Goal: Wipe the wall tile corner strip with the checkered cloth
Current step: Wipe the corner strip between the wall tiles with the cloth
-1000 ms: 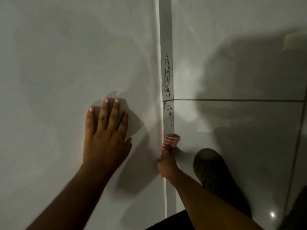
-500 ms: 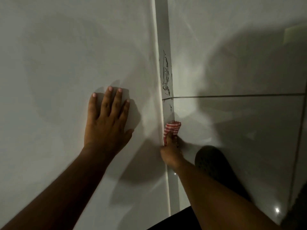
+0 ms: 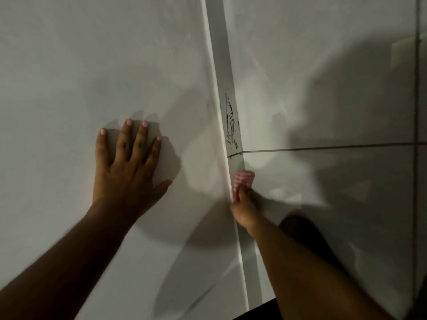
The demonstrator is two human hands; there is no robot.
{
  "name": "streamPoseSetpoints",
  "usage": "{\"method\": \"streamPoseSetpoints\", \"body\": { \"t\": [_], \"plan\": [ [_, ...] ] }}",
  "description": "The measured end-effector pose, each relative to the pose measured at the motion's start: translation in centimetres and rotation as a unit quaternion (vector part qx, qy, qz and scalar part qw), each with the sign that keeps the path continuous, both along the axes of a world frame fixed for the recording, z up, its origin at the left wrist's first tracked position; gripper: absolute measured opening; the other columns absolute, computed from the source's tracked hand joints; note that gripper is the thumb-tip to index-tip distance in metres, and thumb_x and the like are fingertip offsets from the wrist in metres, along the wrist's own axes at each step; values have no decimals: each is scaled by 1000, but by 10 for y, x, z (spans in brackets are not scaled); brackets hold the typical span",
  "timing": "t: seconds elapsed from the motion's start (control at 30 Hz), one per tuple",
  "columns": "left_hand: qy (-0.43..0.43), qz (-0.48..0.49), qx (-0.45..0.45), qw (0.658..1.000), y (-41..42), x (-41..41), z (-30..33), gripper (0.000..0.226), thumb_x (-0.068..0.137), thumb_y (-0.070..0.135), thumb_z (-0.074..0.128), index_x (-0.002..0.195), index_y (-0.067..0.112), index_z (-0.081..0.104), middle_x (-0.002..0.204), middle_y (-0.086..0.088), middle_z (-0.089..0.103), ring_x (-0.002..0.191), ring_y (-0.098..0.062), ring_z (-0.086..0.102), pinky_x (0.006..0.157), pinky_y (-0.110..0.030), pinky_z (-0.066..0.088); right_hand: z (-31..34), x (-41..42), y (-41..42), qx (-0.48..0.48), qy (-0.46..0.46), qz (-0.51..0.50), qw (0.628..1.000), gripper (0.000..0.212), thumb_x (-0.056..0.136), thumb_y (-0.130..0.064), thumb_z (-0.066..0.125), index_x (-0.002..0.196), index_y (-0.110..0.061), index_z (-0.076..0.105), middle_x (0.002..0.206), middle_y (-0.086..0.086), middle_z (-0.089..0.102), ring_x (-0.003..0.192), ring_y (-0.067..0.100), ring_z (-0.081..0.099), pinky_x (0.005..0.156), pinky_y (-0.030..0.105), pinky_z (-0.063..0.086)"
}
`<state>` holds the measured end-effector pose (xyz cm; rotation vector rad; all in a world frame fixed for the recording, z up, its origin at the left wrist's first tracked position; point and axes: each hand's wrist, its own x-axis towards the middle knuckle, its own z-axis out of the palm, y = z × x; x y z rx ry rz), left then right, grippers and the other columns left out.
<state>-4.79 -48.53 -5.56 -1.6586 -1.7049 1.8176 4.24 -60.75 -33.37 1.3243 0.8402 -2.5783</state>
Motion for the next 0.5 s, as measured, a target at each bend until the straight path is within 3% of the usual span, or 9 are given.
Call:
{"method": "streamPoseSetpoints", "body": {
  "t": [0.1,0.2,0.27,0.37,0.5],
  "plan": [
    [-23,-4,9,1000,-7,0,4,88,83,65,38,154,13,34,165,-19,20,153,-42,14,118,-65,0,15,11,-33,-36,-20,100,994,85,89,-12,46,153,-33,-6,164,8,3,147,35,19,118,51,24],
    [-16,-19,8,1000,-10,-1,4,86,87,64,37,156,12,30,165,-20,17,153,-43,11,118,-65,-1,19,-10,6,101,-44,118,987,91,85,-21,45,151,-35,-16,163,3,-21,151,32,-6,121,50,10],
    [-12,-27,6,1000,-10,-2,1,85,91,65,35,157,13,24,166,-20,12,153,-44,6,117,-65,-5,15,-29,62,162,-52,83,982,92,85,-21,47,151,-32,-16,162,3,-23,151,29,-10,121,49,5],
    [-13,-15,0,1000,-12,-1,-9,86,91,66,31,159,14,16,167,-19,3,153,-44,-3,117,-65,-9,17,-47,104,154,-39,80,984,92,89,-14,48,151,-26,-18,161,12,-26,150,33,-15,121,50,-6],
    [-14,1,17,1000,-14,1,-13,86,91,65,32,159,16,15,168,-18,0,154,-42,-6,116,-65,-9,25,-24,24,152,-66,129,978,91,87,-19,47,151,-21,-19,163,13,-18,150,35,-11,121,49,-4]
  ]
}}
